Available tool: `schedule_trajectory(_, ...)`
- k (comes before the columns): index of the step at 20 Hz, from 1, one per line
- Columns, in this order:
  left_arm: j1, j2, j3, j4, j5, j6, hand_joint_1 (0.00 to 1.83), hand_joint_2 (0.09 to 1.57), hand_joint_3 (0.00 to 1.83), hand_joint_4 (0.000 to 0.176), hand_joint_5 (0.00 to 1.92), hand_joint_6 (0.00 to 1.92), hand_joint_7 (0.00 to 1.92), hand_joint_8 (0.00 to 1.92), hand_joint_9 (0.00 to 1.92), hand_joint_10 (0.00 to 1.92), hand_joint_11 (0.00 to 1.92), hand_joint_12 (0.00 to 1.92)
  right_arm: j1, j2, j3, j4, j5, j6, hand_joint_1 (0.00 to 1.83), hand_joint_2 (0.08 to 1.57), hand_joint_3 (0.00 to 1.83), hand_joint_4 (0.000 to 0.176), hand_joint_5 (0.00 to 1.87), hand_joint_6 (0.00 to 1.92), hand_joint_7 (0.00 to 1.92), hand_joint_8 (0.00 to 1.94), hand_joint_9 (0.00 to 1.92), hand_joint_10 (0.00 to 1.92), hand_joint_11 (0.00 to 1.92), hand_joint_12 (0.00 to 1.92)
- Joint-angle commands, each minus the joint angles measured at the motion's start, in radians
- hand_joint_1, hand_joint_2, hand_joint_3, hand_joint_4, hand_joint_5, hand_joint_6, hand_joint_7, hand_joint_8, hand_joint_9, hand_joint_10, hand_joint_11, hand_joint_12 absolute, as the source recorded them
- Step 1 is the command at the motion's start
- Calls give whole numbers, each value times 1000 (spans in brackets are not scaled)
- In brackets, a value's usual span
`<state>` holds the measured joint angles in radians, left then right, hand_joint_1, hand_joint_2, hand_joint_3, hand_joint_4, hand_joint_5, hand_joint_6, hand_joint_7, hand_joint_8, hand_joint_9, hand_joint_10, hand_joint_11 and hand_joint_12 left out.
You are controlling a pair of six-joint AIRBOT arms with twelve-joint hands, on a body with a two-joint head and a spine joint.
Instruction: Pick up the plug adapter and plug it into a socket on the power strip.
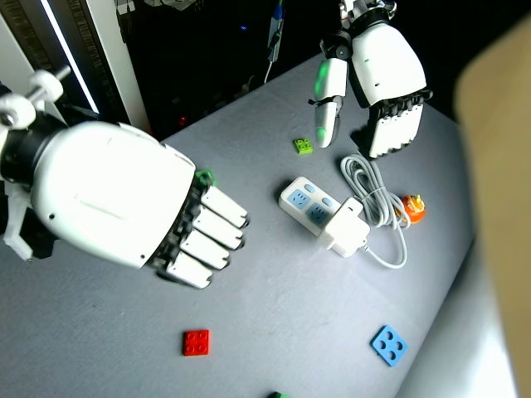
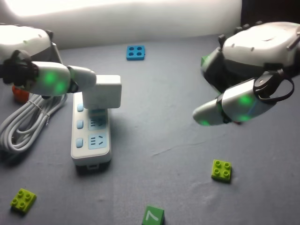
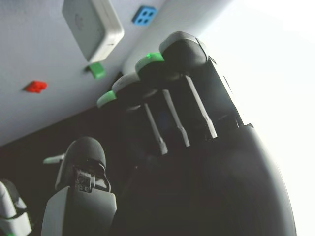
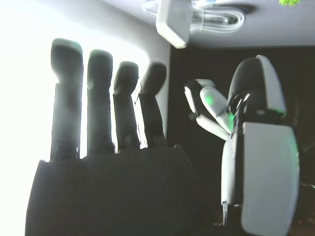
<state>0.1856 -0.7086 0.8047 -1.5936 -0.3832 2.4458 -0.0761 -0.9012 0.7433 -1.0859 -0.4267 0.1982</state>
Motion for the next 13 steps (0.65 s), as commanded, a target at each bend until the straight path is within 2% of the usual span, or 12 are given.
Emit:
schedule_trajectory(1, -20, 2, -6, 30, -29, 4, 190, 1305, 18, 95, 1553, 1918, 1593, 1921, 1586, 1921, 1566, 1921, 0, 4, -19, -109, 11, 52, 207, 1102, 13, 0, 1385, 1921, 1413, 1941, 1368, 1921, 1414, 1921)
schedule_trajectory(2, -26, -3, -10, 31, -33, 8, 367, 1360, 23, 101, 1549, 1920, 1590, 1921, 1601, 1921, 1610, 1921, -6, 2, -32, -194, -7, 95, 196, 1165, 18, 0, 1485, 1921, 1530, 1941, 1501, 1921, 1534, 1921)
schedule_trajectory(3, -28, -6, -12, 31, -36, 12, 677, 1403, 12, 127, 1512, 1921, 1588, 1921, 1582, 1921, 1562, 1921, -7, 2, -37, -226, -15, 112, 339, 1311, 36, 0, 1512, 1921, 1606, 1941, 1607, 1921, 1646, 1921)
schedule_trajectory(4, -29, -12, -17, 31, -41, 19, 810, 1429, 9, 166, 1485, 1921, 1570, 1921, 1562, 1921, 1544, 1921, -10, 2, -45, -271, -32, 143, 495, 1376, 37, 7, 1493, 1921, 1622, 1941, 1631, 1921, 1678, 1921)
schedule_trajectory(5, -30, -17, -20, 31, -41, 19, 1027, 1394, 0, 174, 1509, 1921, 1589, 1921, 1576, 1921, 1568, 1921, -13, 2, -45, -285, -38, 154, 652, 1449, 40, 21, 1473, 1921, 1621, 1941, 1630, 1921, 1678, 1921)
schedule_trajectory(6, -29, -19, -26, 31, -41, 19, 1058, 1398, 0, 176, 1494, 1921, 1593, 1921, 1583, 1921, 1574, 1921, -21, -2, -41, -327, -51, 188, 729, 1486, 14, 90, 1468, 1921, 1613, 1941, 1631, 1921, 1682, 1921)
schedule_trajectory(7, -29, -19, -30, 31, -41, 19, 1099, 1410, 0, 176, 1445, 1921, 1564, 1921, 1558, 1921, 1547, 1921, -29, -5, -37, -355, -57, 211, 751, 1517, 15, 115, 1467, 1921, 1613, 1941, 1648, 1921, 1688, 1921)
schedule_trajectory(8, -26, -19, -36, 31, -42, 19, 1081, 1429, 5, 176, 1440, 1921, 1559, 1921, 1557, 1921, 1548, 1921, -53, 0, -29, -465, -35, 322, 767, 1521, 12, 129, 1482, 1921, 1616, 1941, 1647, 1921, 1683, 1921)
schedule_trajectory(9, -25, -19, -39, 31, -44, 18, 1092, 1440, 8, 176, 1413, 1921, 1517, 1921, 1519, 1921, 1495, 1921, -79, 15, -28, -623, -2, 485, 833, 1508, 3, 152, 1498, 1921, 1624, 1941, 1659, 1921, 1690, 1921)
schedule_trajectory(11, -31, -24, -37, 31, -50, 16, 1114, 1406, 0, 176, 1408, 1921, 1482, 1921, 1483, 1921, 1469, 1921, -104, 32, -33, -924, 26, 696, 851, 1492, 0, 176, 1491, 1921, 1625, 1941, 1666, 1921, 1690, 1921)
schedule_trajectory(12, -32, -24, -37, 31, -51, 16, 1114, 1406, 0, 176, 1408, 1921, 1482, 1921, 1483, 1921, 1469, 1921, -105, 32, -33, -929, 26, 702, 851, 1492, 0, 176, 1491, 1921, 1625, 1941, 1666, 1921, 1690, 1921)
schedule_trajectory(13, -33, -29, -36, 31, -55, 16, 1041, 1421, 0, 176, 1414, 1921, 1500, 1921, 1495, 1921, 1479, 1921, -111, 35, -34, -987, 27, 742, 851, 1492, 0, 176, 1489, 1921, 1624, 1941, 1664, 1921, 1686, 1921)
